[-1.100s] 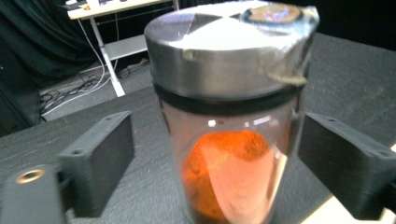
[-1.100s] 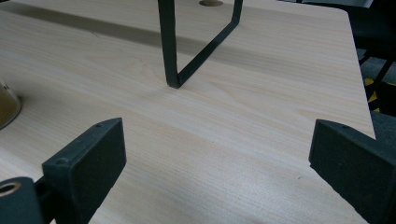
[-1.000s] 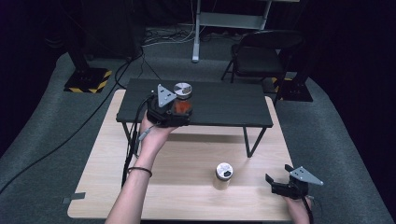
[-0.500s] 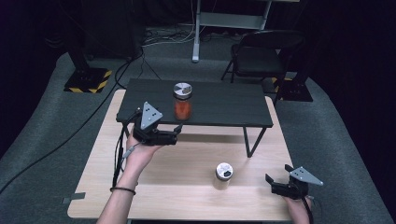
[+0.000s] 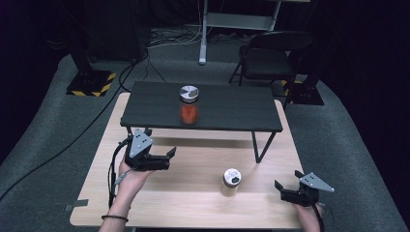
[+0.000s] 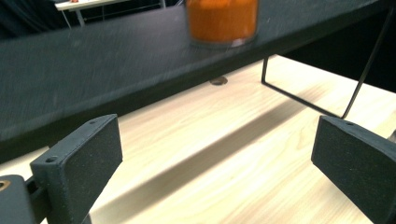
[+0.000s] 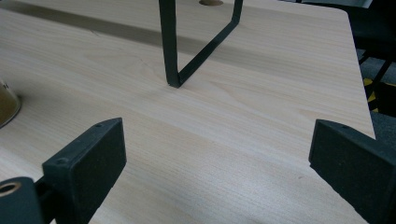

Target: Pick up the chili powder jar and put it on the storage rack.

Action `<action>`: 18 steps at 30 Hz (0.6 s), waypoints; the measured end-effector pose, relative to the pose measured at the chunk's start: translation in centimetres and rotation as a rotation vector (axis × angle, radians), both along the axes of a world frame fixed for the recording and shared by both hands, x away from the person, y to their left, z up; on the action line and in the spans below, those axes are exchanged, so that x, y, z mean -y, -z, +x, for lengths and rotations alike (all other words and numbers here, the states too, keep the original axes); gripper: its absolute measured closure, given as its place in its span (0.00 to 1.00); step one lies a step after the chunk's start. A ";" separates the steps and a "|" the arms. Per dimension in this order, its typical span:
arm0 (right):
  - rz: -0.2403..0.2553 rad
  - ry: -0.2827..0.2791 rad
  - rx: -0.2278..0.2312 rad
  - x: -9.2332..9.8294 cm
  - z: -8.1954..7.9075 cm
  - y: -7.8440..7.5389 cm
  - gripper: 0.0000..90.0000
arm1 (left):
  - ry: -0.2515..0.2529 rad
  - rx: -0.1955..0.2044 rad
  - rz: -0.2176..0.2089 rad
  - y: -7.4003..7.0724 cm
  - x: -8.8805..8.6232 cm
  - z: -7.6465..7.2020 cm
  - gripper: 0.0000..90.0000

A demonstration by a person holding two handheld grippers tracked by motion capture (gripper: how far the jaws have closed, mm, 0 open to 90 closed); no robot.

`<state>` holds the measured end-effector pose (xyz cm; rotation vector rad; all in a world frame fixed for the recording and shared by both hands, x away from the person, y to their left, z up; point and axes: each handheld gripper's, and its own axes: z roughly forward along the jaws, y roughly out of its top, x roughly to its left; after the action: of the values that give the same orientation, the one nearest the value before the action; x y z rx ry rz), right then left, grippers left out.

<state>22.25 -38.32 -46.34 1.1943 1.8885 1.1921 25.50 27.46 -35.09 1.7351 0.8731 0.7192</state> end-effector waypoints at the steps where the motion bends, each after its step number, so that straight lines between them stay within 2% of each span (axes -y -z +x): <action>1: 0.000 0.000 0.000 0.0 0.0 0.0 0.04 | 0.000 -0.005 -0.004 0.4 -0.3 -0.1 0.02; 5: 0.000 0.000 0.001 0.0 0.0 0.0 0.04 | -0.005 -0.005 0.007 1.9 -1.1 -1.0 0.02; 10: 0.001 0.001 0.000 0.0 -0.1 0.0 0.04 | -0.004 -0.005 -0.015 3.9 -2.2 -2.0 0.03; 18: 0.001 0.003 0.002 -0.1 -0.1 0.0 0.04 | -0.024 -0.020 0.018 6.7 -3.1 -3.4 0.03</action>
<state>22.15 -38.25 -46.38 1.1955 1.8839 1.1929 22.08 30.56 -41.83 1.7523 0.9051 0.7291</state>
